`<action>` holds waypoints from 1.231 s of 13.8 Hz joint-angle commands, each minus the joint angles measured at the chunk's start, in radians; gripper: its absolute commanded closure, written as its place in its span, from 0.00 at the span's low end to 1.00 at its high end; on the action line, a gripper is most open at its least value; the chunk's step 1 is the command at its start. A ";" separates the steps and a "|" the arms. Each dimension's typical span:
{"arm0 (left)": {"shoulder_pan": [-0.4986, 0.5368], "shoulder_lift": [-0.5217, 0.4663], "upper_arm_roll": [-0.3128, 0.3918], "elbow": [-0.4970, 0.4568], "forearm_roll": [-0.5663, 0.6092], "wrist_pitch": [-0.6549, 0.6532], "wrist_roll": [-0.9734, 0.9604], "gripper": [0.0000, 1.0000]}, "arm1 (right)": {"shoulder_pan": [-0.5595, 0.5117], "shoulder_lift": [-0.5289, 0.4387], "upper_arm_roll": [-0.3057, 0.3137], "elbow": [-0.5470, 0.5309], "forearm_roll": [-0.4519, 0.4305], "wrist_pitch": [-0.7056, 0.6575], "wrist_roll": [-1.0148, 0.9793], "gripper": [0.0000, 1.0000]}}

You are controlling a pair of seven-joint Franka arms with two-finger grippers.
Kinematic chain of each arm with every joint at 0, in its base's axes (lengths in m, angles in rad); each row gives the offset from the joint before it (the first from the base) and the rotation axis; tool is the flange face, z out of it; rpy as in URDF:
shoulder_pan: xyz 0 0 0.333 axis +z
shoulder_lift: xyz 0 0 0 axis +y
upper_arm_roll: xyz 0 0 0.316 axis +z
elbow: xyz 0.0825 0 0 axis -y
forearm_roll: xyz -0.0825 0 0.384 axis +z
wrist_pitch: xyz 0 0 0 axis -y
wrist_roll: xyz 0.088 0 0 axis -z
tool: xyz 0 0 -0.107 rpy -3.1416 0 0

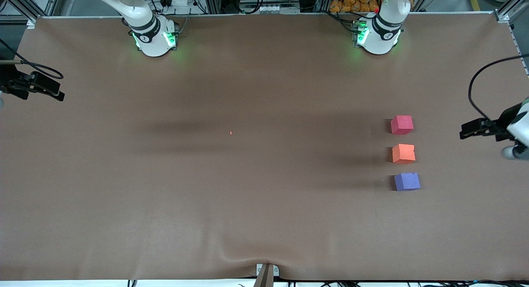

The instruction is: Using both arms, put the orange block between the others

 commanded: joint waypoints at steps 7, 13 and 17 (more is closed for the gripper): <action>0.004 -0.158 -0.046 -0.005 -0.010 -0.139 -0.077 0.00 | 0.000 -0.016 0.005 -0.011 -0.015 -0.002 0.018 0.00; -0.166 -0.279 0.064 -0.147 -0.027 -0.181 -0.091 0.00 | 0.006 -0.016 0.005 -0.013 -0.015 -0.007 0.018 0.00; -0.212 -0.293 0.069 -0.170 -0.055 -0.162 -0.153 0.00 | 0.006 -0.016 0.005 -0.016 -0.015 -0.005 0.019 0.00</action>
